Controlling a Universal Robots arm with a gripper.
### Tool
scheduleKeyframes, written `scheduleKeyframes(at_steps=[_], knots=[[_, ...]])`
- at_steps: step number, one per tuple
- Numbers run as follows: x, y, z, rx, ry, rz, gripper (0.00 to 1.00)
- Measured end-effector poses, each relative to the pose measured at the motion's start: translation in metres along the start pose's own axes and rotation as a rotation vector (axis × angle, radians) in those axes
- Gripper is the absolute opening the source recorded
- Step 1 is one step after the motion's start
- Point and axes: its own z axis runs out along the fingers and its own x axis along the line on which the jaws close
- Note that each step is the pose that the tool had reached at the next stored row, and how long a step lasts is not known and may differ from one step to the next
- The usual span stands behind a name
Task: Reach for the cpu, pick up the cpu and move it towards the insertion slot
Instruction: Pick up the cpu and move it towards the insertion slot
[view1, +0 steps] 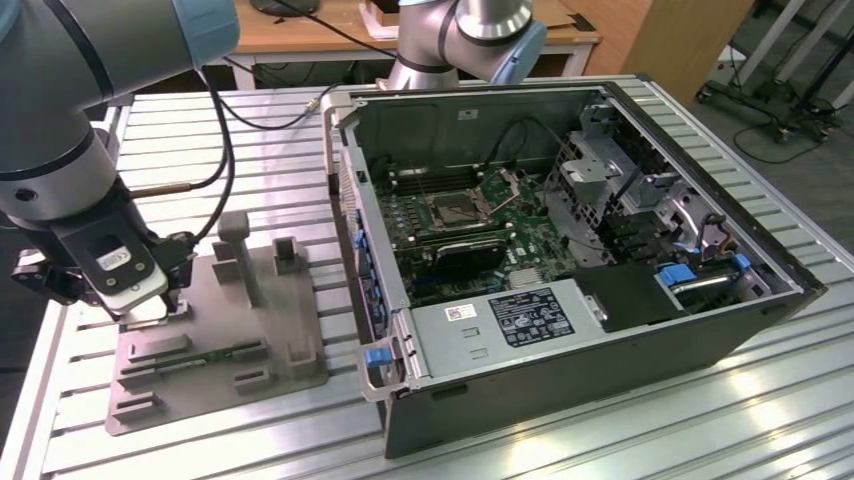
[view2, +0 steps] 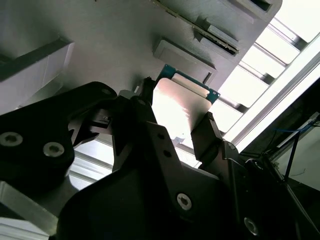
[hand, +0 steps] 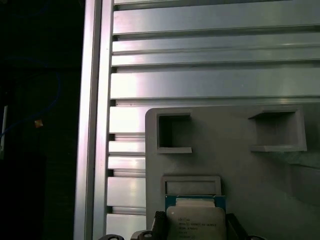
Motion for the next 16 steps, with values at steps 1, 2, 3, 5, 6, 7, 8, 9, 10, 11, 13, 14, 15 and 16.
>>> scheduleKeyframes(at_steps=[1, 2, 3, 5, 6, 7, 8, 9, 10, 11, 13, 14, 15, 16], knots=[[0.0, -0.0001, 0.0, -0.0001, -0.0001, 0.0, 0.55], [0.0, -0.0002, 0.0, -0.0001, -0.0001, 0.0, 0.55], [0.0, -0.0004, 0.0, 0.0, -0.0001, 0.0, 0.55], [0.0, -0.0005, -0.0001, -0.0001, -0.0001, 0.0, 0.55], [0.0, -0.0005, -0.0002, -0.0001, -0.0002, 0.0, 0.55], [0.0, -0.0006, -0.0005, -0.0001, -0.0002, 0.0, 0.55], [0.0, -0.0006, -0.0009, -0.0001, -0.0001, 0.0, 0.55], [0.0, -0.0006, -0.0012, 0.0, -0.0001, 0.0, 0.55], [0.0, -0.0006, -0.0015, -0.0001, -0.0001, 0.0, 0.55], [0.0, -0.0006, -0.0019, -0.0001, -0.0001, 0.0, 0.55], [0.0, -0.0006, -0.0025, -0.0001, -0.0001, 0.0, 0.55], [0.0, -0.0006, -0.003, 0.0, 0.0, 0.0, 0.55], [0.0, -0.0005, -0.0033, 0.0, -0.0001, 0.0, 0.55], [0.0, -0.0005, -0.0038, 0.0, 0.0, 0.0, 0.55]])
